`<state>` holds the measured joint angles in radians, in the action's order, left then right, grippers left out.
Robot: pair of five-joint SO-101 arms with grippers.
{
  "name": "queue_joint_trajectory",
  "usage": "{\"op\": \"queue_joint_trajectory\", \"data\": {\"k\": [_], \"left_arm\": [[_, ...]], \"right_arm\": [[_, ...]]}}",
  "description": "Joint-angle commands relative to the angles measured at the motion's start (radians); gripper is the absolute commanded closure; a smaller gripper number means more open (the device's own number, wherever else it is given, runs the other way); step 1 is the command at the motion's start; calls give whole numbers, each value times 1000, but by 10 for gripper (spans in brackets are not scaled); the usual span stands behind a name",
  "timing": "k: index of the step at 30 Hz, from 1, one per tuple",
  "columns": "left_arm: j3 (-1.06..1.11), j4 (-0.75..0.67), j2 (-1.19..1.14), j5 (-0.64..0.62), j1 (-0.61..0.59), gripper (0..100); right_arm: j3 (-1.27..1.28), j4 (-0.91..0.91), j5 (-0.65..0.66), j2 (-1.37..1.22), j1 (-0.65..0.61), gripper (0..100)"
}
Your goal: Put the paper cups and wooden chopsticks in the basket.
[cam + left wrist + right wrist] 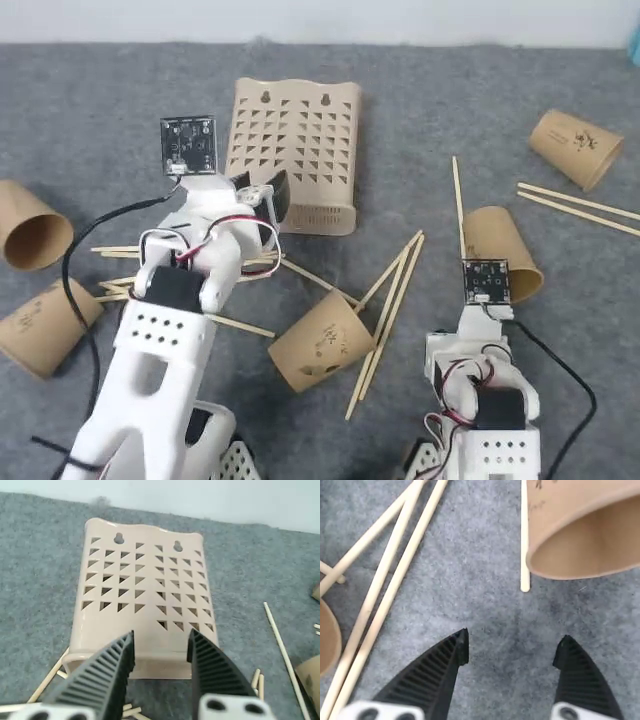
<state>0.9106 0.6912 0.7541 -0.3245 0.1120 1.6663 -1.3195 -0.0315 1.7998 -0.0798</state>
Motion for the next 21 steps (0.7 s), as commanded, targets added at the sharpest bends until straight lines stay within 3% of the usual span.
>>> {"op": "queue_joint_trajectory", "data": {"k": [1,6,13,21], "left_arm": [[-61,11,41,-21,9,829],[-254,117,-103,-112,12,829],[-605,331,-479,-107,11,829],[-645,396,-760,-110,35,829]], "right_arm": [[15,15,11,15,13,728],[15,15,11,15,13,728],[15,15,11,15,13,728],[15,15,11,15,13,728]]}}
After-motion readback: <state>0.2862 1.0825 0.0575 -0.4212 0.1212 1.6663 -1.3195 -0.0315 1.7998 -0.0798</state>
